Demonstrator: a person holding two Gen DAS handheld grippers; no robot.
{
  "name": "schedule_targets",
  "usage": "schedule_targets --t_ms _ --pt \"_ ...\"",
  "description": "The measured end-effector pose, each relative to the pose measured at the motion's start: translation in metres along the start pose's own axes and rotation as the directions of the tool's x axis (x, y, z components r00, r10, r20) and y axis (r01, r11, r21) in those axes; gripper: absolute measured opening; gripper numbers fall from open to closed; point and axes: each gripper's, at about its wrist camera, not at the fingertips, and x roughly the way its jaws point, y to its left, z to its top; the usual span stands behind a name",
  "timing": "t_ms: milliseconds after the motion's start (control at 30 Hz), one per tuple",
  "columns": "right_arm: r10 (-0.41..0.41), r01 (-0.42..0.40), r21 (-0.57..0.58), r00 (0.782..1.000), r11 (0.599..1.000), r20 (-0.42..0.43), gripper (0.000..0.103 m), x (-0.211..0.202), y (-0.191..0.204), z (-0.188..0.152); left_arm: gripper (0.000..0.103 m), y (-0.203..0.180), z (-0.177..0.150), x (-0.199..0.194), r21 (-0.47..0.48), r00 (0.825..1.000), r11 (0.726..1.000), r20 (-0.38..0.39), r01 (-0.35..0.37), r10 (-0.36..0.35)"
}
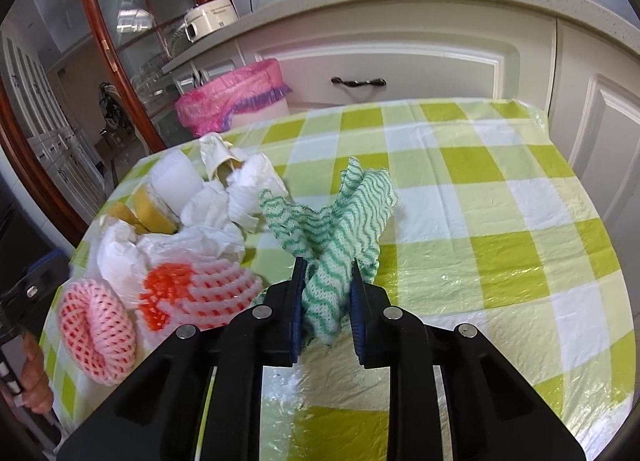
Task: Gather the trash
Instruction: 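Grasp the green zigzag cloth with the right gripper while the left gripper approaches the bubble wrap, then lift the green cloth with the right gripper while the left gripper grasps the bubble wrap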
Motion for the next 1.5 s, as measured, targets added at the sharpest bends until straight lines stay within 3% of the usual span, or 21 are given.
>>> schedule_targets --t_ms 200,467,600,800,933,1033,1100,1200,1400,1500 --pt "0.043 -0.043 0.012 0.999 0.999 -0.003 0.023 -0.005 -0.004 0.0 0.077 -0.02 0.002 0.034 0.076 0.999 0.997 -0.035 -0.019 0.022" --pt "0.07 -0.07 0.002 0.997 0.998 -0.015 0.023 -0.002 -0.008 -0.001 0.07 -0.021 -0.002 0.057 0.08 0.994 0.996 -0.093 -0.051 0.058" --pt "0.072 -0.072 0.013 0.997 0.997 0.004 0.023 -0.006 -0.009 0.001 0.07 -0.01 -0.001 0.036 0.0 0.999 1.0 -0.047 -0.005 0.005" --pt "0.069 -0.069 0.007 0.997 0.998 0.019 0.023 -0.015 -0.001 -0.001 0.07 0.026 -0.005 -0.01 -0.117 0.999 0.993 0.031 -0.021 0.025" --pt "0.083 -0.083 -0.009 0.996 0.996 0.015 0.023 -0.015 0.014 -0.004 0.07 0.049 -0.016 -0.008 -0.117 0.995 0.988 -0.003 -0.102 0.102" --pt "0.087 -0.086 -0.038 0.996 0.996 0.015 0.023 -0.015 0.028 -0.004 0.068 0.068 -0.018 0.007 -0.177 0.996 0.981 -0.057 -0.081 0.072" --pt "0.088 -0.087 -0.046 0.996 0.995 0.014 0.023 -0.016 0.033 -0.004 0.068 0.066 -0.014 0.012 -0.163 0.997 0.985 -0.051 -0.057 0.05" --pt "0.08 -0.079 -0.048 0.997 0.996 0.013 0.023 -0.017 0.037 -0.004 0.06 0.051 -0.011 0.023 -0.094 0.997 0.994 -0.057 -0.049 0.044" --pt "0.059 -0.057 -0.061 0.998 0.997 0.022 0.023 -0.021 0.037 0.001 0.017 0.045 -0.013 0.04 -0.089 0.997 0.996 -0.078 0.003 -0.01" --pt "0.058 -0.055 -0.068 0.997 0.996 0.044 0.023 -0.028 0.039 0.003 0.015 0.049 -0.014 0.032 -0.09 0.999 0.996 -0.045 -0.008 0.004"
